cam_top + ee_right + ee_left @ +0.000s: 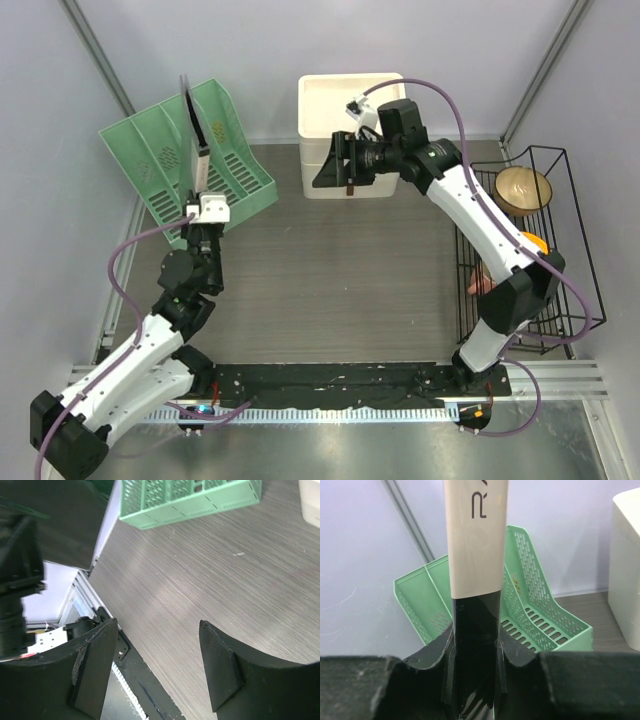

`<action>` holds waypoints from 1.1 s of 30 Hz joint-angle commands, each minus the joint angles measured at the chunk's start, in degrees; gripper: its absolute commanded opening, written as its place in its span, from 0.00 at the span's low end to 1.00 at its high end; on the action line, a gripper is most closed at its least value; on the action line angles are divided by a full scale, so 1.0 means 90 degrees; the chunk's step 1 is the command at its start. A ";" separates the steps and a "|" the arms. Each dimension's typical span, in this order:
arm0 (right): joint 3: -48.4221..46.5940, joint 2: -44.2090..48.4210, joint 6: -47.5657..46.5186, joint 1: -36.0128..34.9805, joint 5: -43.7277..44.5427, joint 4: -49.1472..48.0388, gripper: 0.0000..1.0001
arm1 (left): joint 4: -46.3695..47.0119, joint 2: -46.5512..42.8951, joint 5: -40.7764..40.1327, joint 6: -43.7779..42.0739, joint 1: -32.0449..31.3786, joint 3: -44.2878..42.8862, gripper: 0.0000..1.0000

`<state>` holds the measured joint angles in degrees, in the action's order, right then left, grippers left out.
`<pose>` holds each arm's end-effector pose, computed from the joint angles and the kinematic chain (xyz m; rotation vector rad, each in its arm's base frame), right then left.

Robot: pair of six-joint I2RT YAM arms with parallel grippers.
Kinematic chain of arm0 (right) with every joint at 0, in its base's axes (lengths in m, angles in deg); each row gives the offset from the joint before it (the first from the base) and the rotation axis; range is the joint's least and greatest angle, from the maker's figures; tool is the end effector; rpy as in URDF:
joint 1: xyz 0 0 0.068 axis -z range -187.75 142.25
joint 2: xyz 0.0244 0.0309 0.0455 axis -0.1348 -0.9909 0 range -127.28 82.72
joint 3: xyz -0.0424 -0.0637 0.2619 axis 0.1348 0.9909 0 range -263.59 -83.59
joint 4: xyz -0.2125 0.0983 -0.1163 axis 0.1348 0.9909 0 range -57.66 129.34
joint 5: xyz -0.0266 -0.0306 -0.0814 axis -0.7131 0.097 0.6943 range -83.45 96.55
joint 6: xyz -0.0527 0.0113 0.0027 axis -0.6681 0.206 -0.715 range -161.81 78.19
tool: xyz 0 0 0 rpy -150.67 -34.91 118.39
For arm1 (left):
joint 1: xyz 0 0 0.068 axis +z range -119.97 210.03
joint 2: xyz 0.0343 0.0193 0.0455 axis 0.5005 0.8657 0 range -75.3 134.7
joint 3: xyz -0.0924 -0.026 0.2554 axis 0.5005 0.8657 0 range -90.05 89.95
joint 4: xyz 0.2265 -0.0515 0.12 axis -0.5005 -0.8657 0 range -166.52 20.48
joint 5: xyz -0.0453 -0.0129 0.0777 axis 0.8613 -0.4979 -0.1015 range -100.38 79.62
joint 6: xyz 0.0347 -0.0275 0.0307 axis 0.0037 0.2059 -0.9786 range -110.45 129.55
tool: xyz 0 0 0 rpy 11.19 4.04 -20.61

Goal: Organize the desk

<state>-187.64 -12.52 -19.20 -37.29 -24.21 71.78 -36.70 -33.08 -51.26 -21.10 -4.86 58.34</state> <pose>0.3104 0.1968 0.4199 -0.4760 2.1687 1.0915 0.1526 -0.0780 0.3430 0.0844 1.2865 0.3578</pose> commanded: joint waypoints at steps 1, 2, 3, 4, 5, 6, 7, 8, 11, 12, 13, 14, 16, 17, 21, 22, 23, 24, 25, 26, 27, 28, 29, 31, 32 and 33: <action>-0.0450 -0.0315 -0.0295 0.0020 -0.0010 0.0149 0.72 | 0.0787 0.0221 -0.0067 0.0329 0.0283 -0.0608 0.00; -0.0499 -0.0413 -0.0315 0.0020 -0.0010 0.0178 0.72 | 0.0787 0.0347 -0.0125 0.0349 0.0312 -0.0676 0.00; -0.0596 -0.0462 -0.0354 0.0030 -0.0010 0.0207 0.72 | 0.0855 0.0426 -0.0164 0.0388 0.0351 -0.0812 0.00; -0.0636 -0.0501 -0.0373 0.0030 -0.0019 0.0237 0.71 | 0.0865 0.0494 -0.0193 0.0417 0.0448 -0.0871 0.00; -0.0675 -0.0550 -0.0383 0.0030 0.0000 0.0246 0.71 | 0.0875 0.0611 -0.0242 0.0466 0.0507 -0.0930 0.00; -0.0695 -0.0570 -0.0403 0.0030 0.0010 0.0247 0.72 | 0.0846 0.0641 -0.0233 0.0573 0.0566 -0.0979 0.00; -0.0704 -0.0589 -0.0432 0.0030 0.0049 0.0266 0.72 | 0.0826 0.0670 -0.0223 0.0632 0.0721 -0.1066 0.00; -0.0724 -0.0599 -0.0432 0.0040 0.0049 0.0256 0.71 | 0.0759 0.0700 -0.0194 0.0720 0.0800 -0.1116 0.00; -0.0773 -0.0638 -0.0461 0.0050 0.0059 0.0286 0.71 | 0.0485 0.0807 -0.0116 0.1081 0.1161 -0.1253 0.00; -0.0792 -0.0667 -0.0471 0.0059 0.0059 0.0286 0.71 | 0.0417 0.0856 -0.0038 0.1140 0.1317 -0.1262 0.00; -0.0802 -0.0697 -0.0462 0.0050 0.0068 0.0295 0.71 | 0.0339 0.0856 -0.0028 0.1266 0.1377 -0.1291 0.00; -0.0831 -0.0697 -0.0491 0.0059 0.0069 0.0305 0.71 | 0.0319 0.0875 -0.0028 0.1325 0.1426 -0.1301 0.00; -0.0861 -0.0755 -0.0501 0.0069 0.0069 0.0344 0.71 | 0.0192 0.0866 0.0021 0.1452 0.1514 -0.1302 0.00; -0.0880 -0.0765 -0.0501 0.0079 0.0059 0.0344 0.71 | 0.0153 0.0866 0.0021 0.1472 0.1533 -0.1292 0.00; -0.0851 -0.0843 -0.0501 0.0089 -0.0029 0.0354 0.71 | 0.0220 0.0866 -0.0008 0.1453 0.1640 -0.1214 0.00; -0.0851 -0.0853 -0.0501 0.0089 -0.0058 0.0354 0.71 | 0.0259 0.0885 -0.0008 0.1443 0.1651 -0.1194 0.00; -0.0851 -0.0872 -0.0501 0.0098 -0.0058 0.0344 0.71 | 0.0366 0.0895 0.0001 0.1395 0.1670 -0.1165 0.00; -0.0861 -0.0882 -0.0501 0.0089 -0.0078 0.0354 0.71 | 0.0406 0.0934 0.0002 0.1375 0.1718 -0.1155 0.00; -0.0851 -0.0873 -0.0501 0.0108 -0.0097 0.0344 0.71 | 0.0445 0.0963 0.0002 0.1375 0.1748 -0.1145 0.00; -0.0841 -0.0902 -0.0510 0.0099 -0.0097 0.0354 0.71 | 0.0465 0.1012 0.0011 0.1404 0.1787 -0.1155 0.00; -0.0841 -0.0912 -0.0510 0.0099 -0.0097 0.0354 0.70 | 0.0465 0.1032 0.0021 0.1433 0.1874 -0.1155 0.00; -0.0832 -0.0921 -0.0510 0.0108 -0.0117 0.0344 0.70 | 0.0475 0.1061 0.0040 0.1462 0.1914 -0.1155 0.00; -0.0831 -0.0922 -0.0510 0.0118 -0.0117 0.0344 0.71 | 0.0504 0.1129 0.0079 0.1492 0.2011 -0.1145 0.00; -0.0822 -0.0941 -0.0520 0.0128 -0.0127 0.0344 0.70 | 0.0523 0.1198 0.0128 0.1570 0.2128 -0.1116 0.00; -0.0822 -0.0951 -0.0520 0.0128 -0.0146 0.0354 0.70 | 0.0572 0.1266 0.0225 0.1618 0.2264 -0.1106 0.00; -0.0822 -0.0951 -0.0520 0.0138 -0.0146 0.0354 0.70 | 0.0601 0.1315 0.0265 0.1696 0.2334 -0.1097 0.00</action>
<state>-193.21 -20.93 -23.09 -36.43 -24.32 75.34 -39.35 -21.93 -51.52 -8.80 13.63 49.59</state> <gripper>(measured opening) 0.706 0.279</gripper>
